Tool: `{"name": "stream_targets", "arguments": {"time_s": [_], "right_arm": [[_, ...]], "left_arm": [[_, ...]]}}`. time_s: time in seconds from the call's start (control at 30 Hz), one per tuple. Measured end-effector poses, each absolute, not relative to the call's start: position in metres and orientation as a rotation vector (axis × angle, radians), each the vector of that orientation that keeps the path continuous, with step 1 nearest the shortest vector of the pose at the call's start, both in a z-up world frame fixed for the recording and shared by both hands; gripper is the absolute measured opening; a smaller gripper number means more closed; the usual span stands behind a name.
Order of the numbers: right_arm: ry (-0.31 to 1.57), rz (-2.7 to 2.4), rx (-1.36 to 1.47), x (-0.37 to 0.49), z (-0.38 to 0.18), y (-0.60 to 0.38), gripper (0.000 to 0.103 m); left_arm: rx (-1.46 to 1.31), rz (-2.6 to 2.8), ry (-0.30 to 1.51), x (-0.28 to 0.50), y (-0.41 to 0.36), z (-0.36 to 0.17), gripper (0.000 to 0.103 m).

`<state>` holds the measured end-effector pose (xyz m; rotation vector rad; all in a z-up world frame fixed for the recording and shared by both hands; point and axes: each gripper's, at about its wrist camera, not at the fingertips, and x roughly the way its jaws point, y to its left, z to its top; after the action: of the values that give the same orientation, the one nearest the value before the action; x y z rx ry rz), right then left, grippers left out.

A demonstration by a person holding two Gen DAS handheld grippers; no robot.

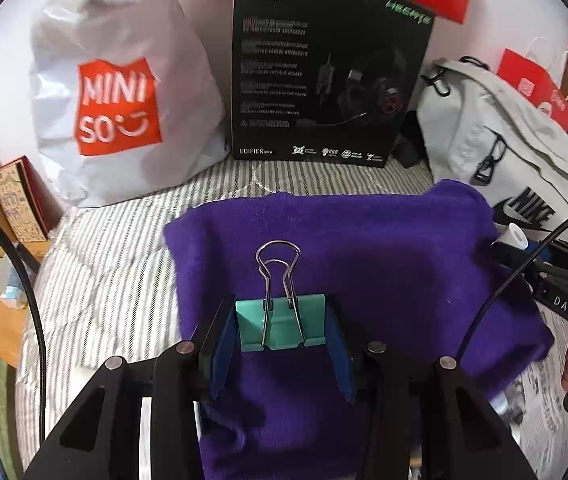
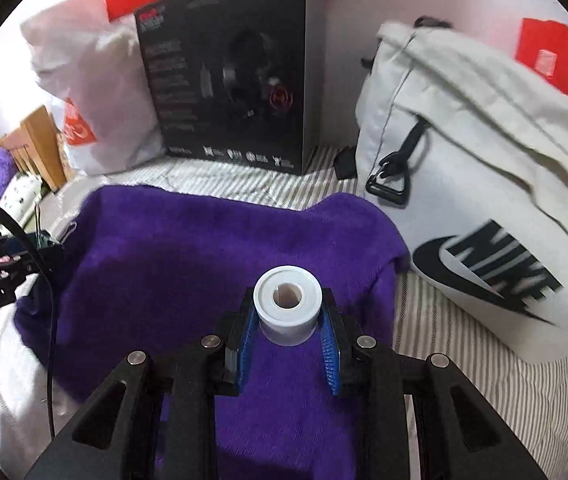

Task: Organize rigid objects
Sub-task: 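Carry the clip and tape roll onto the purple towel and release both, then grasp the white charger with the left gripper while the right grasps the clear cup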

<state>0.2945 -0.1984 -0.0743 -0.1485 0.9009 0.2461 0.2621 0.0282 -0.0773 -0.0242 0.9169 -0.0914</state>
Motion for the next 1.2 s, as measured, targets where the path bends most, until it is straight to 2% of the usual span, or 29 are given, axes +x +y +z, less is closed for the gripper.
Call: {"name": "stream_targets", "arguments": {"time_s": [0.4,0.77,0.87,0.93,0.97,1.07,1.2], "right_arm": [[1.032,0.247,-0.159,0.338,-0.110,-0.189,0.029],[1.061,0.245,-0.179,0.345,-0.114,-0.182,0.030],[1.067,0.249,-0.180,0.345,-0.114,-0.185,0.035],[1.068,0.231,-0.195,0.341,-0.113,-0.189,0.052],[1.071,0.224,-0.194,0.341,-0.113,-0.191,0.055],[1.081,0.234,-0.163,0.337,-0.114,-0.197,0.056],[1.062,0.235,-0.155,0.317,-0.104,-0.201,0.056]], "left_arm": [[-0.001,-0.096,1.008,0.317,0.020,-0.115,0.040],[0.050,-0.093,1.047,0.323,0.015,-0.126,0.040],[0.068,-0.088,1.051,0.322,0.013,-0.126,0.040],[0.068,-0.088,1.055,0.322,0.012,-0.127,0.041],[0.069,-0.092,1.058,0.320,0.012,-0.127,0.044],[0.075,-0.098,1.064,0.311,0.011,-0.128,0.049],[0.056,-0.086,1.063,0.297,0.014,-0.127,0.049]]}}
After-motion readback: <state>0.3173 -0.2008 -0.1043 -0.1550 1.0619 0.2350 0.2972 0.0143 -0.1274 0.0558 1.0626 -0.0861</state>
